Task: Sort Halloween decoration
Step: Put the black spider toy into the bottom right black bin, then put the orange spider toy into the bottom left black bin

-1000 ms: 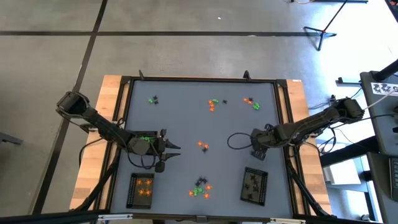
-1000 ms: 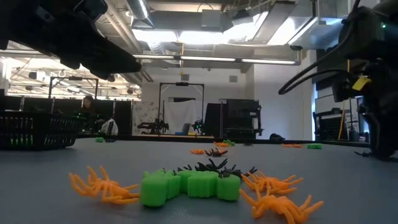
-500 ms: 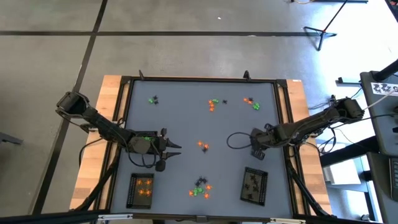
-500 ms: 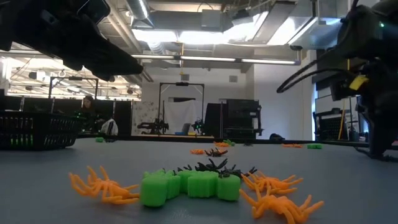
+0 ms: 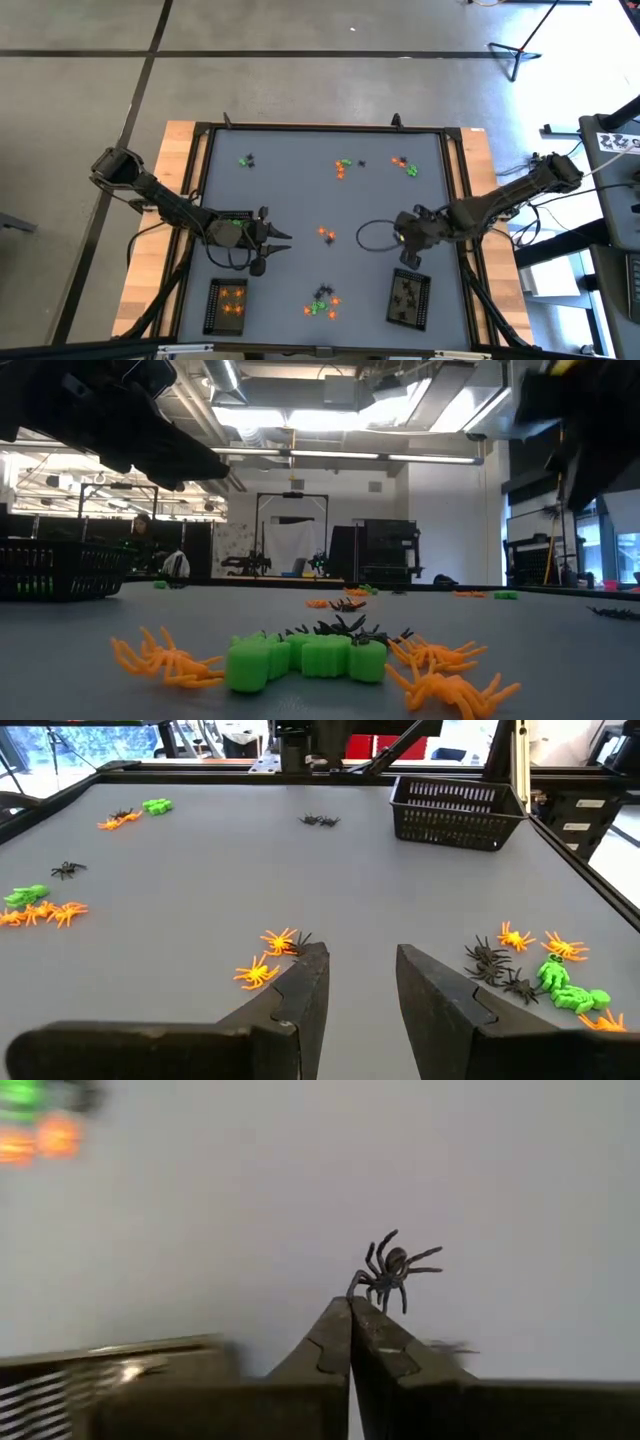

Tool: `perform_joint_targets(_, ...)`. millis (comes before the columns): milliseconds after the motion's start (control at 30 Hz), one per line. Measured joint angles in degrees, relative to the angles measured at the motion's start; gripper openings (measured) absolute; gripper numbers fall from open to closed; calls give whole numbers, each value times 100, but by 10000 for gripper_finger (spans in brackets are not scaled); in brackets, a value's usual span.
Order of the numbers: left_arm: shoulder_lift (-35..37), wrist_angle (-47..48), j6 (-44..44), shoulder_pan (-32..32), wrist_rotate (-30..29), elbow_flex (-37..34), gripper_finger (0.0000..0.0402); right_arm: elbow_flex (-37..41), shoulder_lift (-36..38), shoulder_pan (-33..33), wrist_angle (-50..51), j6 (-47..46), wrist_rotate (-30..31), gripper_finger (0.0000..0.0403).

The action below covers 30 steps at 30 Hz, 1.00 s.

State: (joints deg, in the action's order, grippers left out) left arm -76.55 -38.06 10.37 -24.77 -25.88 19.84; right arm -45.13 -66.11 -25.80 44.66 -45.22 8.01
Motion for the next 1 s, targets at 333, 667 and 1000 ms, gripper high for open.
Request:
perform_joint_targets(333, 0, -31, 6, 0, 5, 0, 111, -292, -144, -2094, -858, -1826, -3, 1)
perform_joint_targets(667, 2, -163, 307, -1, 155, 0, 111, -292, -833, -2711, -1212, -2639, 298, 71)
perform_joint_targets(1000, 2, -160, 390, 42, 141, 2, 111, -292, -1002, -1744, -1215, -1416, 942, 184)
